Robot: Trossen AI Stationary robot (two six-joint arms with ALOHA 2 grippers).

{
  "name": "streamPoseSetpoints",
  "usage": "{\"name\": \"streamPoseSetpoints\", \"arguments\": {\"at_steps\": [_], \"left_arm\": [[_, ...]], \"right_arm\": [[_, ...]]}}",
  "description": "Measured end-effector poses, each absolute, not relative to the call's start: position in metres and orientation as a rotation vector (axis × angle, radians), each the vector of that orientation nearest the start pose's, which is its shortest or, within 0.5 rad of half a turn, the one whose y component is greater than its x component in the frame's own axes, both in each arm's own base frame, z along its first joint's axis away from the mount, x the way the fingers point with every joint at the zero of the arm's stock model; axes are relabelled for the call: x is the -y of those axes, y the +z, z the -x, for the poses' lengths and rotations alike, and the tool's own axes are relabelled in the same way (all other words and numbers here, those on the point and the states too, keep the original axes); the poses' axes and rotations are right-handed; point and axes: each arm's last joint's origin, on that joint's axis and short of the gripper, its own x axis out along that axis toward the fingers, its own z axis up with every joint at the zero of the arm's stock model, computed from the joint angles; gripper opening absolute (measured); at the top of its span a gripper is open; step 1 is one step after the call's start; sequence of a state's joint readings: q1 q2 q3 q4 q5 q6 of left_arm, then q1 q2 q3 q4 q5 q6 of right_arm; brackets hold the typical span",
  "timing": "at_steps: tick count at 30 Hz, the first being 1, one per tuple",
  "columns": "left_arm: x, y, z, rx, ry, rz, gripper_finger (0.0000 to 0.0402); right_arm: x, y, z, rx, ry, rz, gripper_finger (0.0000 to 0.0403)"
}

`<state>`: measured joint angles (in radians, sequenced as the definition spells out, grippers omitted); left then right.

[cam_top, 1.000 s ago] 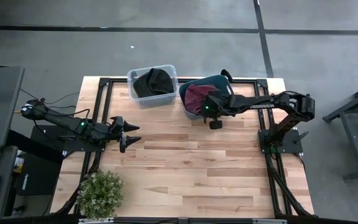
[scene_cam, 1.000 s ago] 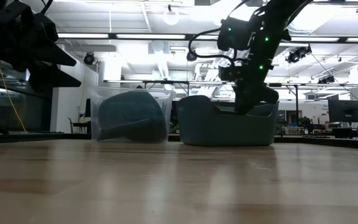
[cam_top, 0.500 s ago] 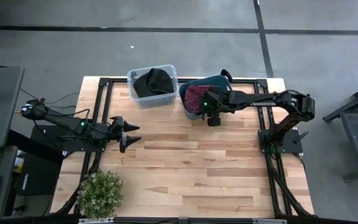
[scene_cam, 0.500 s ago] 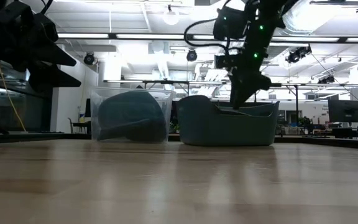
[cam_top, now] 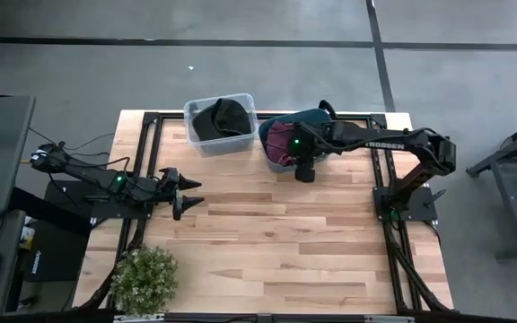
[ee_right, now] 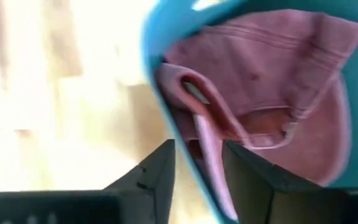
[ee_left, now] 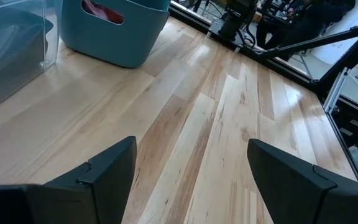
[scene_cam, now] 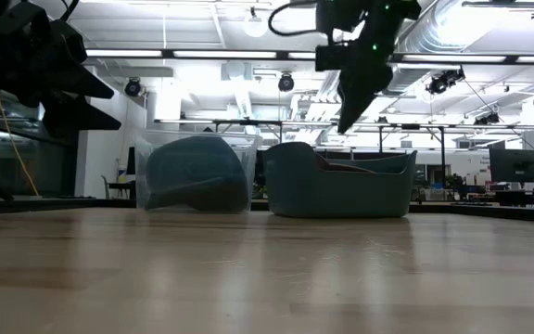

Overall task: Pick & Place hat
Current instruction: Return to Home Position

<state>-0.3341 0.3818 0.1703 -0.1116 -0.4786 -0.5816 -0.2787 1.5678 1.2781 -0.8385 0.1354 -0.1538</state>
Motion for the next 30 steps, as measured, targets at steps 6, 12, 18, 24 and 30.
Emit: {"name": "streamPoseSetpoints", "arguments": {"at_steps": [6,12,18,24,30], "left_arm": [[0.025,0.179,-0.114,-0.245,0.224,0.449,0.0292],[0.025,0.179,-0.114,-0.246,0.224,0.448,0.0292],[0.025,0.179,-0.114,-0.246,0.224,0.448,0.0292],[0.025,0.179,-0.114,-0.247,0.225,0.448,0.0292],[0.025,0.179,-0.114,-0.248,0.225,0.447,0.0292]], "right_arm": [[0.084,0.284,-0.291,-1.075,-0.217,-0.042,0.0064],[0.082,0.301,-0.286,-0.974,-0.217,-0.035,0.0008],[0.083,0.304,-0.284,-0.959,-0.289,-0.039,0.0003],[0.083,0.281,-0.282,-0.839,-0.230,-0.070,0.0001],[0.076,0.246,-0.257,-0.666,-0.217,-0.117,0.0001]]}}
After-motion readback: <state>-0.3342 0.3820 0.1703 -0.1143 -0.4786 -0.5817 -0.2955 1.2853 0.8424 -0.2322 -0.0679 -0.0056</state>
